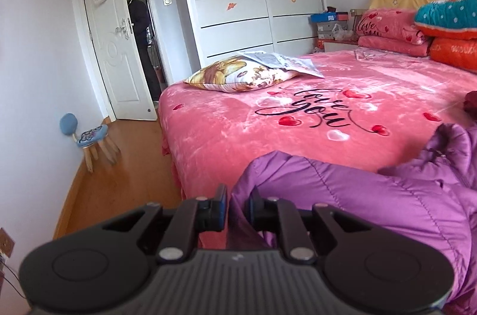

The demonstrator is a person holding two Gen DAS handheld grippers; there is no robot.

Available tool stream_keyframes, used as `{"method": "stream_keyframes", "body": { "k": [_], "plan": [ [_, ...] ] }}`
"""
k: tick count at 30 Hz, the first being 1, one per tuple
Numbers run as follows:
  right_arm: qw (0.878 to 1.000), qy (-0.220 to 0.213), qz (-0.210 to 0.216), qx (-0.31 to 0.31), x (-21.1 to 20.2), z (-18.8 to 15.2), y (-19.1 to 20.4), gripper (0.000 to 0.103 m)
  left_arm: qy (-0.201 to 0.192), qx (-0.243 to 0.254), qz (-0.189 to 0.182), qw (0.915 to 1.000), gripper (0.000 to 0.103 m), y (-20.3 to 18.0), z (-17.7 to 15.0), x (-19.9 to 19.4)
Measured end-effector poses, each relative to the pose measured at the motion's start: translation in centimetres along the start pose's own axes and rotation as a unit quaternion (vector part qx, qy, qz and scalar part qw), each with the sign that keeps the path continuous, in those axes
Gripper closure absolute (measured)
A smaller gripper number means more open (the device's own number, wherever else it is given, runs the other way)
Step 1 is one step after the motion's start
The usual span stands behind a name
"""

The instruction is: Fold large clothes

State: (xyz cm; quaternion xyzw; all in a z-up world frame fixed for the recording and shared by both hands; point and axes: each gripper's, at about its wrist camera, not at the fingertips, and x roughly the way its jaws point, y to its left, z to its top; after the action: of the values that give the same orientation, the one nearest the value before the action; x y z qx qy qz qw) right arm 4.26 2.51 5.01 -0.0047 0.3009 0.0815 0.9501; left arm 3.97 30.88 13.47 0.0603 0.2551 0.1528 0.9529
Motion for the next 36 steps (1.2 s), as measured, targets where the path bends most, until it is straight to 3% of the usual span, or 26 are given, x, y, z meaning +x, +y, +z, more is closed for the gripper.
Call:
{"method": "stream_keyframes", "body": {
  "k": [11, 16, 20, 22, 26, 29, 36],
  "plan": [
    [0.998, 0.031, 0.043, -0.02, 7.5, 3.2, 2.6, 0.0, 0.0, 0.03, 0.052, 0.9982, 0.082, 1.5, 1.6, 7.2],
    [0.999, 0.028, 0.027, -0.037, 9.5, 3.6, 3.5, 0.0, 0.009, 0.031, 0.063, 0.9975, 0.081, 2.1, 0.5, 7.6],
    [0.998, 0.02, 0.029, -0.046, 7.3, 2.1, 3.8, 0.0, 0.014, 0.02, 0.052, 0.9983, 0.081, 2.4, -0.6, 6.2],
    [0.998, 0.021, 0.035, -0.044, 5.8, 1.5, 3.3, 0.0, 0.013, 0.017, 0.047, 0.9987, 0.076, 2.6, -0.9, 5.1],
    [0.998, 0.015, 0.054, -0.025, 2.2, 0.0, 2.3, 0.0, 0.012, 0.02, 0.029, 0.9993, 0.041, 3.1, -1.5, 2.1],
    [0.997, 0.011, 0.07, -0.013, -0.7, -1.0, 2.4, 0.0, 0.003, 0.043, 0.023, 0.9988, 0.029, 3.3, -2.1, -0.7],
    [0.996, -0.004, 0.087, 0.014, -8.7, -5.0, 2.0, 0.0, -0.025, 0.062, 0.013, 0.9977, 0.027, 4.0, -2.9, -7.5]
  ]
}}
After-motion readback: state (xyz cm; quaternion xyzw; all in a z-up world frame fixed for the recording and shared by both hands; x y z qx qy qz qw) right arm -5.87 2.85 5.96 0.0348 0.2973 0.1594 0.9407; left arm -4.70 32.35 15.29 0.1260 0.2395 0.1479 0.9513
